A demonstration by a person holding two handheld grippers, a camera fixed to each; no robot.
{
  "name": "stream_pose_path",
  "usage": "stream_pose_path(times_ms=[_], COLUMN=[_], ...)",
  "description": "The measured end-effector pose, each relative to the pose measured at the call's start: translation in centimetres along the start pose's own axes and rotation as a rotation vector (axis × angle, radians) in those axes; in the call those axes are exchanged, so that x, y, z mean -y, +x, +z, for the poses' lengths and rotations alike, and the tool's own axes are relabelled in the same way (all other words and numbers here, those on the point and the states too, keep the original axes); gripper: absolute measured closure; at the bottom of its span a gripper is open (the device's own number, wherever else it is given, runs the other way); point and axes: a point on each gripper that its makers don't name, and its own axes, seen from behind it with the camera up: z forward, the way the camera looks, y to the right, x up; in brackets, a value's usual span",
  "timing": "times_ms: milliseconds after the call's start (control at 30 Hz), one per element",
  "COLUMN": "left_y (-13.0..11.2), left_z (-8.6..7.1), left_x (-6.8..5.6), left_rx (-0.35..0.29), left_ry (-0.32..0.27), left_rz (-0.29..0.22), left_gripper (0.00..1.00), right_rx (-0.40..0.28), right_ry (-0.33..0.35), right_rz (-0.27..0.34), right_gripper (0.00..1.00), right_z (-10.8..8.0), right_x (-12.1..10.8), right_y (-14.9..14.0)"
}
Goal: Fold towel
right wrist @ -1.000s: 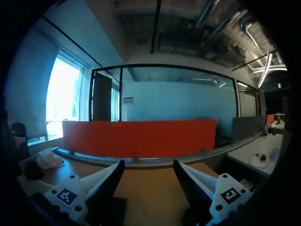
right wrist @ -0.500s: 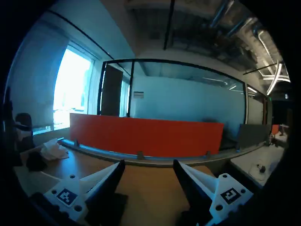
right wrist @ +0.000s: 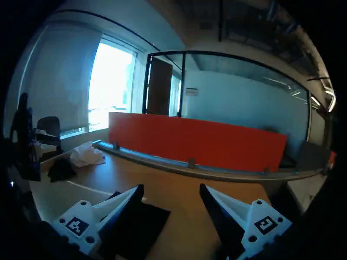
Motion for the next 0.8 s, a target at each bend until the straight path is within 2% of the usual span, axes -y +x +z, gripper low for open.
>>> stream_pose_path(times_ms=[300,500,800], left_y=[-3.3,-6.0,-10.4], left_z=[0.5,1.0,1.5], left_x=[-1.8,-2.9,-4.1], left_rx=[0.077,0.123,0.2], left_ry=[-0.083,-0.11,-0.136], left_rz=[0.024,0.015,0.019], left_gripper=[0.02,0.02,0.02], right_rx=[0.114,0.168,0.242], right_ry=[0.099,0.137,0.178], right_rz=[-0.05,-0.037,-0.059], right_gripper=[0.01,0.01,0.01], right_z=[0.7,1.4,2.0], right_x=[2.0,3.2,4.3], right_y=[-3.9,-6.2,-10.1])
